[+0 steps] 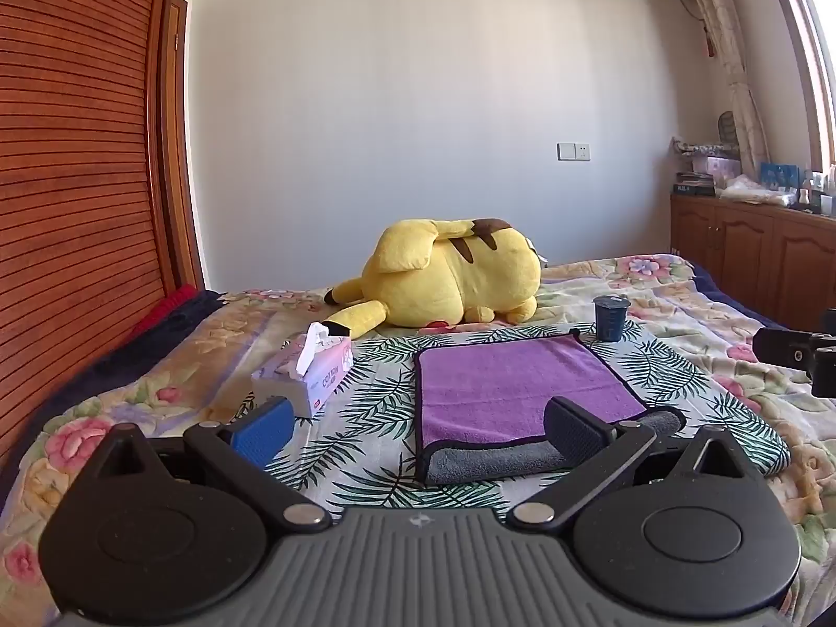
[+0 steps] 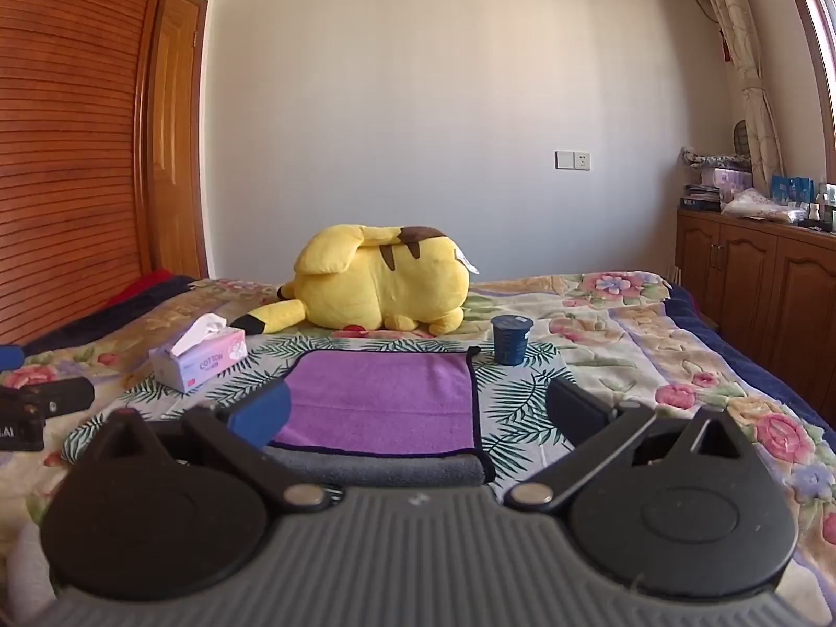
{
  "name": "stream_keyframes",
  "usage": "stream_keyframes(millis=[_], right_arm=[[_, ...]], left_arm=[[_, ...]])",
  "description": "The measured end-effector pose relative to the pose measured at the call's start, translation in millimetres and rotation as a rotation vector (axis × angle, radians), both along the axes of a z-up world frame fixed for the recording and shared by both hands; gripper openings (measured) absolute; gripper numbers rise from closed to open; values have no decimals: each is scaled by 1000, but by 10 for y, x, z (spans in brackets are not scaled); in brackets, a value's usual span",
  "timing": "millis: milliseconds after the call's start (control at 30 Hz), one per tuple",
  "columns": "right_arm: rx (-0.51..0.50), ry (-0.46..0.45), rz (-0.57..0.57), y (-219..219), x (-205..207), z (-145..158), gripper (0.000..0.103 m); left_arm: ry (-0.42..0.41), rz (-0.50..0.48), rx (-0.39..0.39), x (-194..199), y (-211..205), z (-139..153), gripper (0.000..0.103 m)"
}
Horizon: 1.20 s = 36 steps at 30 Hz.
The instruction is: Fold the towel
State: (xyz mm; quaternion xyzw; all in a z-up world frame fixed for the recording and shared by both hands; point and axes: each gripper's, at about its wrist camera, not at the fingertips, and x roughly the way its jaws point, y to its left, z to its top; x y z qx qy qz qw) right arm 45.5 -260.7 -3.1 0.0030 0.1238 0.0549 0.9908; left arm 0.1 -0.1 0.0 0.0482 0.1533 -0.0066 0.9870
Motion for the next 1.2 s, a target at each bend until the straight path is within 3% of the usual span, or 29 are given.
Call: stream_keyframes(millis=[1200], right_arm=[[1, -3, 0, -12, 4, 0, 103]], left_arm=[[-8, 0, 3, -12, 0, -1, 86]])
